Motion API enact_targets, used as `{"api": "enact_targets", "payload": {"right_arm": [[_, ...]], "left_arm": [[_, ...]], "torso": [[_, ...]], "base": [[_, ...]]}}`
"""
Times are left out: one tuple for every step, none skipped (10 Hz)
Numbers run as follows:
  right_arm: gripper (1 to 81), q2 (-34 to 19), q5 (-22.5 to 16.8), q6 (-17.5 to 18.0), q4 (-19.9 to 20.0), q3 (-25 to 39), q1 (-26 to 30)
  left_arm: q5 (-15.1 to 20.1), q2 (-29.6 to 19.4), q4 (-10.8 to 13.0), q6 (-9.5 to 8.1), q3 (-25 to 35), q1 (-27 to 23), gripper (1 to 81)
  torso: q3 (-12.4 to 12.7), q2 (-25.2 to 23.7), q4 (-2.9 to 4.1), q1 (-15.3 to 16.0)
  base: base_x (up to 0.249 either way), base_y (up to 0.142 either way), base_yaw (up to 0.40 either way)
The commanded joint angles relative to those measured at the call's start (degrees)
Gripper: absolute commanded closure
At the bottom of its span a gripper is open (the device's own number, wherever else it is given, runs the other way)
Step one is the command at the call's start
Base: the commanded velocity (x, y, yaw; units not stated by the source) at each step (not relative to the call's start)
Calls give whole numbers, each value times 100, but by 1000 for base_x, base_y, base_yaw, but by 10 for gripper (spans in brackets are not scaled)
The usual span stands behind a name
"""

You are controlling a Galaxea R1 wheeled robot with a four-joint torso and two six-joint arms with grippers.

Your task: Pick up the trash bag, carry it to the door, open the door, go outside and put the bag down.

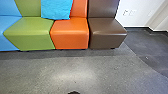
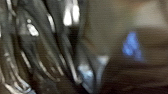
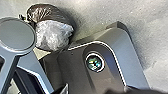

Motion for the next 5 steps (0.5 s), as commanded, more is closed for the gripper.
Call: {"api": "enact_targets", "payload": {"right_arm": [[10, -206, -417, -4, 31, -19, 163], [10, -171, -417, -4, 31, -45, 163], [10, -162, -417, -4, 31, -45, 173], [10, -118, -417, -4, 31, -54, 172], [10, -74, -417, -4, 31, -81, 163]], "left_arm": [[475, -40, 44, -8, 7, -337, 811], [467, -40, 44, 53, 7, -301, 811], [467, -48, 44, 71, -11, -283, 811], [467, -66, 44, 71, -19, -266, 811], [467, -84, 44, 71, -19, -239, 811]], "torso": [[559, 564, 0, -365], [633, 713, 0, -452], [792, 877, 0, -561], [987, 1071, 0, -684], [1187, 1268, 0, -813]], "base": [[0, 0, 0], [0, 0, 0], [0, 0, 0], [0, 0, 0], [0, 0, 0]]}}
